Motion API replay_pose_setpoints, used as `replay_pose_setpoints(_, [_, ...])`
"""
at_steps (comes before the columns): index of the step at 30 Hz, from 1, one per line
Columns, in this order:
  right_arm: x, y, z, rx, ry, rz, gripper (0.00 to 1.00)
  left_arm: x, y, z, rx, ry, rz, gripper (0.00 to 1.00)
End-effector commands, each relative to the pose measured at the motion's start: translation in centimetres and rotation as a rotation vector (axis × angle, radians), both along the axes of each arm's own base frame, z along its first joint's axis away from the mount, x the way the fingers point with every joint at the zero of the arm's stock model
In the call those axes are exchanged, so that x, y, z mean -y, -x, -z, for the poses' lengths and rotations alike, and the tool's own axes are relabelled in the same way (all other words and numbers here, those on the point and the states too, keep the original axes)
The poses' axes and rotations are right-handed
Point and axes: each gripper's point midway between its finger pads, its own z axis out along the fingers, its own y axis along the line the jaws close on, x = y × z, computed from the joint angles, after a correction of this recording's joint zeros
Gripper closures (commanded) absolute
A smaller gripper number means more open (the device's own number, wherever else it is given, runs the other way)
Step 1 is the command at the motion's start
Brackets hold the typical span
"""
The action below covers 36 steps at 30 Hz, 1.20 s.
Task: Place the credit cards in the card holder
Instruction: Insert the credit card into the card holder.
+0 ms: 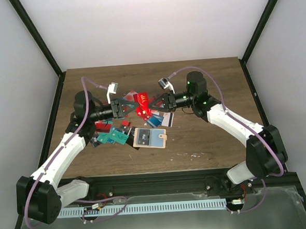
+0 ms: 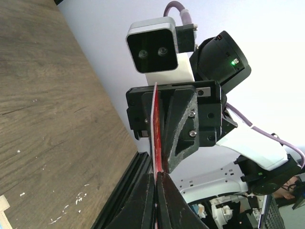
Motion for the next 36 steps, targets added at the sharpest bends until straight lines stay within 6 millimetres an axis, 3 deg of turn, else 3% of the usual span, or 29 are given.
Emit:
replay_pose_setpoints(1, [0.0,0.5,-0.6,0.028,0.008,0.001,0.81,0.1,-0.3,-0.1,0.024,-0.014,-0.011,0.96])
replay_pose_setpoints(3, [0.1,0.0,0.3,0.031,0.058,0.039,0.65,0.0,-0.4,0.7,0.012,-0.053,-0.023,0.96])
replay_pose_setpoints(7, [1.0,-1.1,3.7,0.039,0.198,0.139,0.59,-0.4,-0.3,3.4,-0.017,-0.158,-0.033,0.96])
replay_pose_setpoints(13, [2.6,-0.9,9.1,0.011,0.374,0.196,0.59,-0.9,0.4,9.3,-0.109,-0.314,-0.009,0.96])
replay_pose_setpoints(24, [6.3,0.7,17.2,-0.059,0.610,0.297,0.61,0.3,0.4,16.7,-0.231,-0.499,0.060,0.96])
replay_pose_setpoints(36, [6.9,1.9,22.5,-0.153,0.675,0.284,0.64,1.7,-0.2,22.7,-0.313,-0.632,0.112,0.96])
